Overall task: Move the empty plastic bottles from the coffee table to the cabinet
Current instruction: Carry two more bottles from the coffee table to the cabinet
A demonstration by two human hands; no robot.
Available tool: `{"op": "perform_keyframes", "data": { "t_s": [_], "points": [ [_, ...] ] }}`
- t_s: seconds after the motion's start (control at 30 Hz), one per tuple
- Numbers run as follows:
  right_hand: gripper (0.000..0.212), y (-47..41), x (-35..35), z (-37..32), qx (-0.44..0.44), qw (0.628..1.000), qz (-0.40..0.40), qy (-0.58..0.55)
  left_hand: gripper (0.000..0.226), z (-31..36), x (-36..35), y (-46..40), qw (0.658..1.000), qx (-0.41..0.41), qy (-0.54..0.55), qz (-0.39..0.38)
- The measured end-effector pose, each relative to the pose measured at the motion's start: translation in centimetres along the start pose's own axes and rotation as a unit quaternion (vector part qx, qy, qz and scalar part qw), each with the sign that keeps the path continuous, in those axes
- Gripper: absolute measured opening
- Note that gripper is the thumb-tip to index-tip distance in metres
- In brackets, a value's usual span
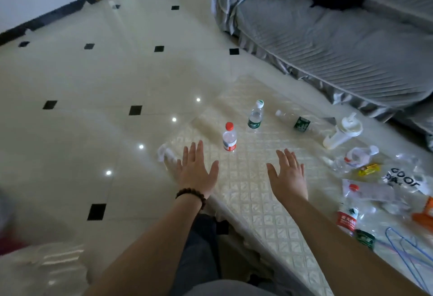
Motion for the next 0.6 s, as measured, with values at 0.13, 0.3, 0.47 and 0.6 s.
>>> {"op": "perform_keyframes", "data": {
  "t_s": [0.13,0.3,0.47,0.6],
  "points": [
    [0.056,-4.6,-2.1,-2.3,-0.072,0.997,0.022,-0.010,0.071,-0.7,-0.3,-9.0,0.997,-0.068,0.010,-0.041],
    [0.056,-8.3,-3.8,-4.3,-0.149,0.988,0.038,-0.016,0.079,-0.6,-1.6,-17.1,0.984,-0.145,0.027,-0.103],
    [0.056,-11.0,-5.1,-4.2,-0.198,0.978,0.055,-0.018,0.091,-0.3,-6.1,-21.5,0.965,-0.151,0.074,-0.203],
    [0.057,-13.4,-6.9,-3.2,-0.221,0.973,0.056,-0.026,0.099,-0.2,-11.1,-23.2,0.945,-0.106,0.121,-0.285]
  ]
}}
Point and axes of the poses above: each hand's wrist, its own y-axis away from the middle knuckle, its own x-axis out of the back of the hand, z = x × y, the point moved 8 cm from there along -y, towards the middle knuckle, and after that the axes turned 3 degrees about z, right-handed, at the moved point
